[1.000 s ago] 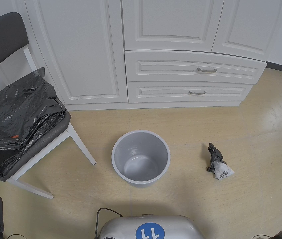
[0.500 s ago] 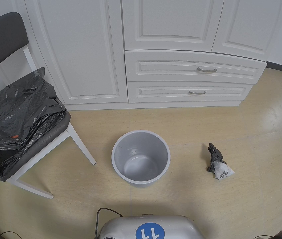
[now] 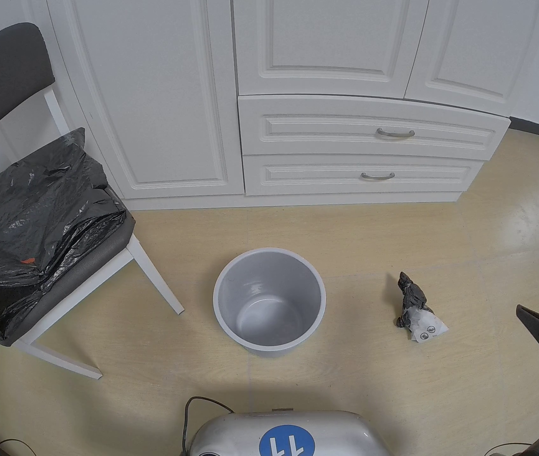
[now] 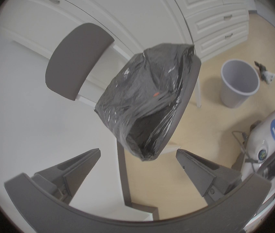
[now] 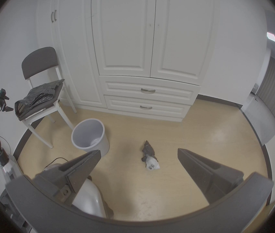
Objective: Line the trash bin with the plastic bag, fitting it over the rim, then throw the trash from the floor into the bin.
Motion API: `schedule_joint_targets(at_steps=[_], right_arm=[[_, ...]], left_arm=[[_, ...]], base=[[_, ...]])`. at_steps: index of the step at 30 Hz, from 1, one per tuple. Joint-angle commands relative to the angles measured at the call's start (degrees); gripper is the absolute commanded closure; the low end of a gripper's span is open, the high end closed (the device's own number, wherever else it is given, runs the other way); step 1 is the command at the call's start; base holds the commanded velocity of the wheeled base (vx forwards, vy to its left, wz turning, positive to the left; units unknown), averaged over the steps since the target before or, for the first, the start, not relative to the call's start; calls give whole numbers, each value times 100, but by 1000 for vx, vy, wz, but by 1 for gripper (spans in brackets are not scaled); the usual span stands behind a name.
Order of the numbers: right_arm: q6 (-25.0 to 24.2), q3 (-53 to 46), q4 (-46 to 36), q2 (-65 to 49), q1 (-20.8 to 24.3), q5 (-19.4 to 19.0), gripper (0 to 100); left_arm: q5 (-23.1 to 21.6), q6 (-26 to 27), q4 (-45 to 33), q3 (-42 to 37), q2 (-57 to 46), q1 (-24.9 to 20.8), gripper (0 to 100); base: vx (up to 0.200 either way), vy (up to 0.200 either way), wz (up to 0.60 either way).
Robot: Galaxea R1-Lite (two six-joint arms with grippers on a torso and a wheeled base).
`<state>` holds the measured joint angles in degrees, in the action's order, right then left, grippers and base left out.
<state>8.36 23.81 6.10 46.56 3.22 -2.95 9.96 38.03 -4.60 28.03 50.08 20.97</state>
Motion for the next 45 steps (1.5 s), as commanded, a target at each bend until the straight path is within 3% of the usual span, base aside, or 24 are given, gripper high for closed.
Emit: schedule_joint_targets(at_steps=[1,8,16,23,25,29,31,32,33,37,38,41,45], right_arm=[[-80,-52,58,319,162,-13,0],[-124,-61,50,354,170,-13,0],[-116,-87,50,337,170,-13,0],[-107,-96,50,345,188,-21,0],[-116,-87,50,310,232,-21,0],[-116,-87,58,266,241,-21,0],[-124,-78,58,249,241,-21,0],[-124,-78,58,249,241,-21,0],[-124,-78,58,196,249,-21,0],[-124,-69,58,143,267,-30,0],[-124,-69,58,143,267,-30,0],[-124,-87,58,64,276,-30,0],[-124,-104,50,-173,416,-171,0]], left_arm=[[-38,213,64,-60,160,426,0],[-29,240,73,-87,213,742,0],[-29,222,442,-140,942,891,0],[-29,152,1128,-254,1575,944,0],[-29,55,1681,-474,1839,944,0],[-29,-279,2569,-860,2155,883,0],[-29,-771,3378,-1326,2366,812,0],[-29,-771,3378,-1326,2366,812,0],[-29,-1202,4037,-1809,2419,619,0],[-38,-1914,5030,-2609,2568,136,0],[-38,-1914,5030,-2609,2568,136,0],[-29,-2837,5715,-2803,2893,-304,0],[-29,-3232,6058,-2803,3192,-251,0]], base=[[0,0,0],[0,0,0],[0,0,0],[0,0,0],[0,0,0],[0,0,0],[0,0,0],[0,0,0],[0,0,0],[0,0,0],[0,0,0],[0,0,0],[0,0,0]])
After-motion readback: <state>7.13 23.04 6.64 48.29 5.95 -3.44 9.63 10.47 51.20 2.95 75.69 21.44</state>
